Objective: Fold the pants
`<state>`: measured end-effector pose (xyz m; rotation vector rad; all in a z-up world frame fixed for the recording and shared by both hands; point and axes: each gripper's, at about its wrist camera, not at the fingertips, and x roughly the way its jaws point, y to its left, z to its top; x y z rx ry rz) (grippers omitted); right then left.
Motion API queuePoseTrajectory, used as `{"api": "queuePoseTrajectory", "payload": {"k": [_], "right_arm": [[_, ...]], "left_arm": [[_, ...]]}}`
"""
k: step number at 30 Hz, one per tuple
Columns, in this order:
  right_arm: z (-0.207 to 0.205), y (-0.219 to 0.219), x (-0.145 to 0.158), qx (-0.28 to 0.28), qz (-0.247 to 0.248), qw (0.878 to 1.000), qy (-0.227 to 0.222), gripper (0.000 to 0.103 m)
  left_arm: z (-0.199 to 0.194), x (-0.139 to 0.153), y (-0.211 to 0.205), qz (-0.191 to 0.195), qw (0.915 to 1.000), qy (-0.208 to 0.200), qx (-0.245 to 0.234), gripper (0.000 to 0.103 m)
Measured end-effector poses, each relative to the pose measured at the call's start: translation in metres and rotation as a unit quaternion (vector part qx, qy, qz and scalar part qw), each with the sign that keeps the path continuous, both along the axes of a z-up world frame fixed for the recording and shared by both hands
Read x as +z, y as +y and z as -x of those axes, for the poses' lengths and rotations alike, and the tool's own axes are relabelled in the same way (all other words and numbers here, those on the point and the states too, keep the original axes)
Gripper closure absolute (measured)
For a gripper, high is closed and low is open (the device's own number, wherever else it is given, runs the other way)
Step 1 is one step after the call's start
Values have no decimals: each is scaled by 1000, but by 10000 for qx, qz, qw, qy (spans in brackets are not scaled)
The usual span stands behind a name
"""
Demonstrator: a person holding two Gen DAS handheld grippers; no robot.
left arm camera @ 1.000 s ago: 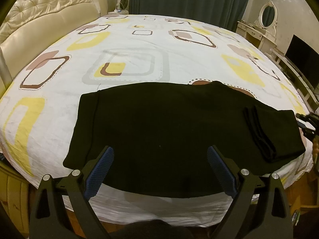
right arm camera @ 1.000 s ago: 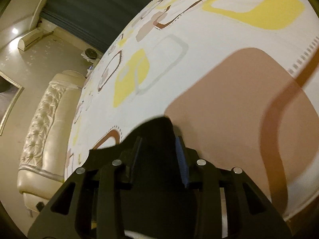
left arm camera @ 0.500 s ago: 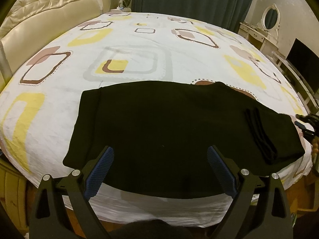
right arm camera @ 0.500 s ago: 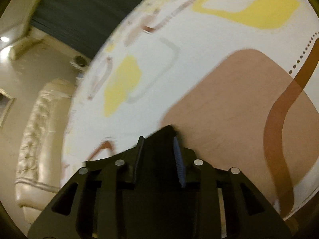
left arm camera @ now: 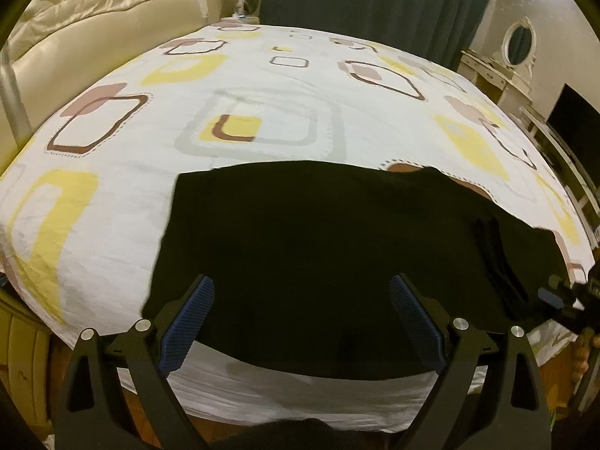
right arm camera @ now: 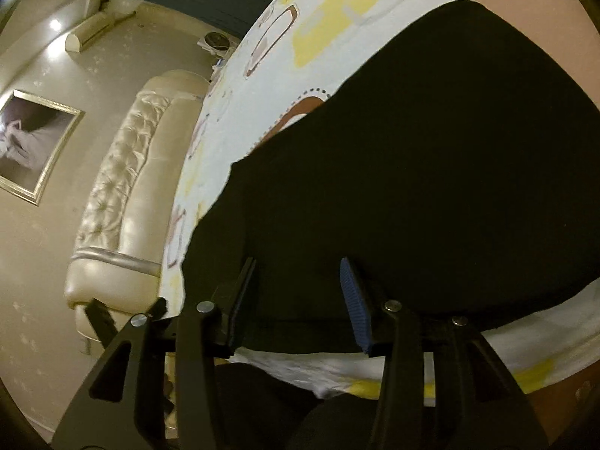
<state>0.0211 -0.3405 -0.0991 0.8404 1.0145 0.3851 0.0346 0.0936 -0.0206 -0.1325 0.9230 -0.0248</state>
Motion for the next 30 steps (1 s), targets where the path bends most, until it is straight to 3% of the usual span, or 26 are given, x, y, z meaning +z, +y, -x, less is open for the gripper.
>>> {"api": "queuePoseTrajectory", "payload": {"k": [5,9,14,16,22,26,27,29,30], "right_arm": [[7,6,1,47,177,9998,-96,58],[6,7,0,52,143,9998,-108,58],[6,4,-2,33,34,9999,-111,58],[6,4,-2,21,56,9999,-136,58],[7,6,-1,-40,49,9999,-137,57],[7,8,-1,-46,10,9999,-151,55],[7,8,-2,-54,-9,9999,-154,55],[7,8,-2,-71,-35,9998,-170,54],[8,8,-2,-76,-45,9998,-193,52]], "left_arm": [[-10,3,46,573,9979,176,244,9],[-14,0,100,1228,9909,302,462,9],[-21,-29,146,2454,9663,642,432,9],[-25,-36,147,2703,9601,688,218,9],[-50,-63,138,2822,9544,966,-81,10],[-57,-69,143,3103,9470,821,-127,11],[-59,-69,143,3173,9448,797,-148,13],[-61,-72,142,3226,9424,862,-188,53],[-63,-77,140,3295,9388,989,-200,58]]}}
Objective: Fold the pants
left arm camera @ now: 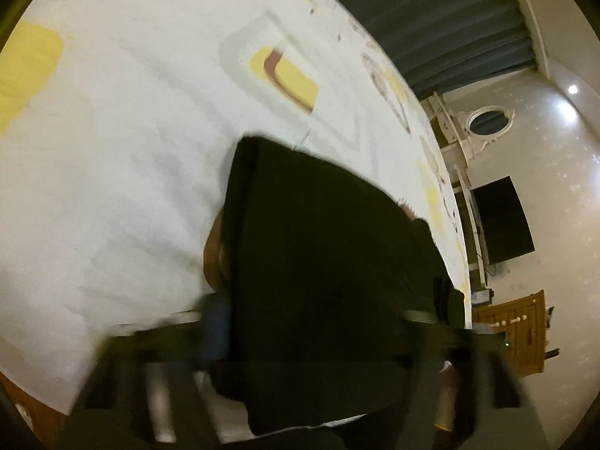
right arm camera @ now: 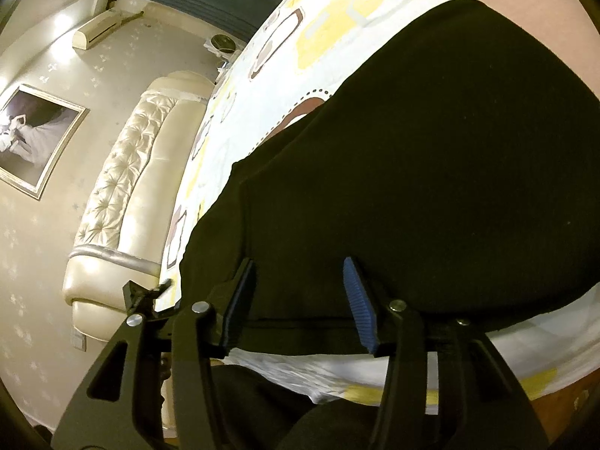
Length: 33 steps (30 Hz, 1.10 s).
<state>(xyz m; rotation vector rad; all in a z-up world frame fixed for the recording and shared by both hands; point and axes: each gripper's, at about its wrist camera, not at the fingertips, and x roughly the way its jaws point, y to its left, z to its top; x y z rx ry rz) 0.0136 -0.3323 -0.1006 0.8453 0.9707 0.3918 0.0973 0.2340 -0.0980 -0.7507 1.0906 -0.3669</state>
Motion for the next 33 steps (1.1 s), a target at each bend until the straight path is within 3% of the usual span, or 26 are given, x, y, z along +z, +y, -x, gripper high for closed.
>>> {"api": "queuePoseTrajectory", "payload": {"k": [3,4,5,11,15,23,29,33], "right_arm": [[0,2,2,15,7,10000,-68,45],[0,4,3,27,21,9999,-99,43],[0,5,4,34,30,9999,-118,40],[0,10,7,31,-29,9997,-231,27],[0,13,10,81,-23,9994,-327,18],[-1,16,11,117,-33,9993,-344,15],[-2,14,10,141,-101,9993,-338,15],[-4,14,9,126,-176,9992,-323,15]], "left_arm": [[-1,-3,-2,90,9999,22,-37,75],[-1,-5,-3,179,9998,84,-29,85],[-1,-6,-3,236,9996,125,-7,86],[5,25,-10,-55,9999,-3,134,88],[10,71,-28,-299,9987,-402,4,89],[15,149,-97,-931,9903,-965,-371,89],[16,180,-165,-1257,9799,-1328,-795,89],[21,185,-213,-1553,9698,-1514,-1112,89]]}}
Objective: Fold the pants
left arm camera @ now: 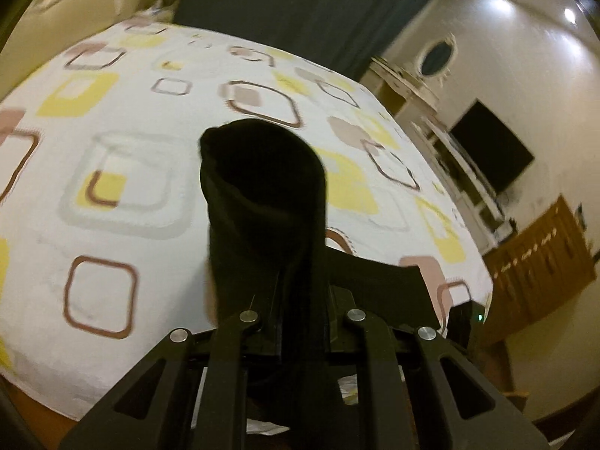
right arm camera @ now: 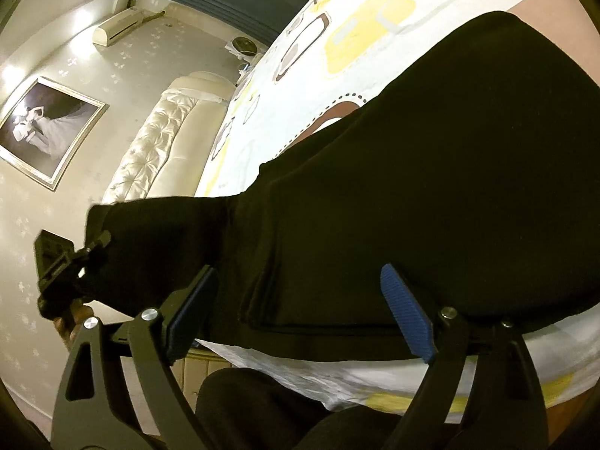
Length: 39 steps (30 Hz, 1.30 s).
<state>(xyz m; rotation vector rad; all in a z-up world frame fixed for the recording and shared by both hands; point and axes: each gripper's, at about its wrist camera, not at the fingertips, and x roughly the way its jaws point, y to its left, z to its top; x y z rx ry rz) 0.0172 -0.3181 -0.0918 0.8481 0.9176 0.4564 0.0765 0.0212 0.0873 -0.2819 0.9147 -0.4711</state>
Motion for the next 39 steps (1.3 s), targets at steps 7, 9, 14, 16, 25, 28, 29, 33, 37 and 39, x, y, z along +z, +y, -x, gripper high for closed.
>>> {"api": "queuePoseTrajectory", "payload": {"k": [7,9,14,16,25,28,29,33,37,39], "right_arm": [[0,-3,-3,-44,-200,9998,8,15],[0,-3,-4,-60,-239,9997,0,14],[1,-4,-4,-86,-285,9996,-20,14],[2,-5,-4,-147,-368,9992,-10,14],[5,-29,27,-724,-358,9967,-111,14],[8,-41,28,-960,-511,9940,-110,14],[8,-44,27,-1006,-558,9933,-97,14],[9,-54,23,-1177,-659,9909,-13,14],[9,-57,20,-1234,-711,9898,17,14],[8,-56,20,-1226,-694,9900,13,14]], "left_arm": [[4,-17,-73,-457,9984,-75,-327,89],[9,-24,-92,-648,9972,-112,-360,89],[8,-43,-125,-990,9941,-123,-432,89],[8,-52,-138,-1204,9916,-153,-446,89],[9,-88,-177,-1842,9818,-123,-448,89],[9,-98,-187,-2043,9778,-128,-442,89],[9,-102,-190,-2129,9761,-144,-423,89],[10,-111,-200,-2381,9704,-232,-345,89],[13,-117,-205,-2562,9658,-306,-267,89],[14,-120,-209,-2653,9633,-339,-240,89]]}}
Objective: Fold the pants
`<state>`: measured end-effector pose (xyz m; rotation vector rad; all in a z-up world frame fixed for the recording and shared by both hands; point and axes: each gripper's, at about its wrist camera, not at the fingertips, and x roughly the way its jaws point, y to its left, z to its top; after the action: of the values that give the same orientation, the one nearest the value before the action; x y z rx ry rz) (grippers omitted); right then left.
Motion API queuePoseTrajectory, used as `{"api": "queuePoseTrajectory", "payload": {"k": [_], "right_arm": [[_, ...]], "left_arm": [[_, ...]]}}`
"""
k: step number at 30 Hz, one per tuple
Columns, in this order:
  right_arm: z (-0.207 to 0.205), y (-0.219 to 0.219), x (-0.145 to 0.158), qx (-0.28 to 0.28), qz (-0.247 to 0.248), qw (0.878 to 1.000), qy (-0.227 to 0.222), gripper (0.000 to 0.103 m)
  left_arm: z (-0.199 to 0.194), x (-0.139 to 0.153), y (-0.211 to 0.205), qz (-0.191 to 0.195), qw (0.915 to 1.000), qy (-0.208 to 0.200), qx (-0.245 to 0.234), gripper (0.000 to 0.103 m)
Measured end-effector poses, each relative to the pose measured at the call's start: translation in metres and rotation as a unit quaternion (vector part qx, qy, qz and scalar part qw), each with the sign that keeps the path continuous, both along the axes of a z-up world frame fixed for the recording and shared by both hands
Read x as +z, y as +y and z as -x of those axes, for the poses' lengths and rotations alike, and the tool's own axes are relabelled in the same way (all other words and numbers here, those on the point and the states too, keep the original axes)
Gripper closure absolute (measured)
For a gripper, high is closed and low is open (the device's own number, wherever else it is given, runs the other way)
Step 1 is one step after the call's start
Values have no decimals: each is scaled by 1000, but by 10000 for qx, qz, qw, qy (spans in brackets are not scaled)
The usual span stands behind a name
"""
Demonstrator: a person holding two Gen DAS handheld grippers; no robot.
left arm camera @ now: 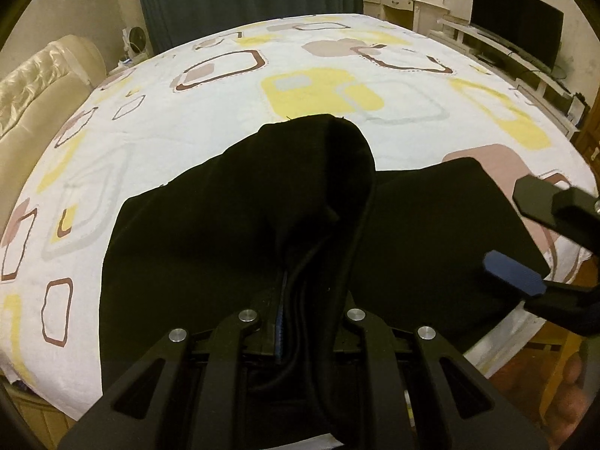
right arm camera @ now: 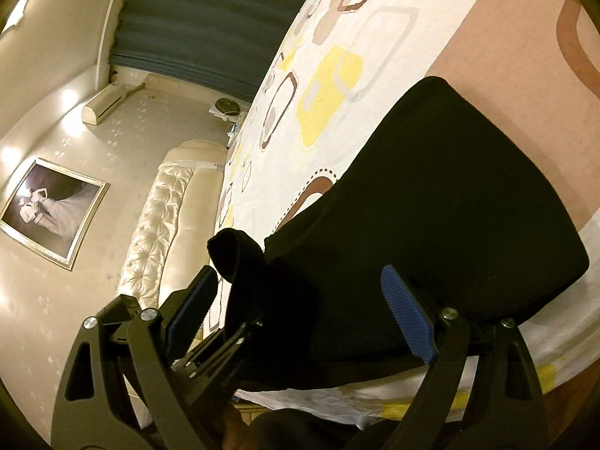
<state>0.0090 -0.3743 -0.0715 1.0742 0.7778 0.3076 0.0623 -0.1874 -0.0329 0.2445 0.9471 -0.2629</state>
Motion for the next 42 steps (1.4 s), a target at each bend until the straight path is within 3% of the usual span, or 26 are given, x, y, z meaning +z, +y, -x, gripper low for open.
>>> {"api": "queuePoseTrajectory", "payload": {"k": [11,17,21,23,26,30,35,42], "right_arm": [[-1,-1,-4,-15,-10,10000,52,14],[0,-4,-4,-30,-25,10000,80,14],[0,-4,-4,-26,-23,10000,79,14],[0,-4,-5,-25,-6,10000,80,14],[1,-5,-5,-15,10,10000,80,14],[1,-4,-5,-10,36,10000,90,14],[3,-3,-4,15,75,9999,104,14],[4,-2,-4,88,195,9997,146,14]], "left_arm": [[5,-13,-13,-502,9985,-232,-55,87],[7,-11,-14,-528,9981,-267,-143,80],[11,-6,-15,-381,9987,-215,-250,67],[14,-1,-14,-208,9992,-172,-297,50],[19,9,-14,-144,9991,-288,-262,35],[26,24,-14,-170,9982,-489,-291,30],[29,42,2,41,9987,-446,-232,27],[30,61,93,649,9966,-413,298,22]]}}
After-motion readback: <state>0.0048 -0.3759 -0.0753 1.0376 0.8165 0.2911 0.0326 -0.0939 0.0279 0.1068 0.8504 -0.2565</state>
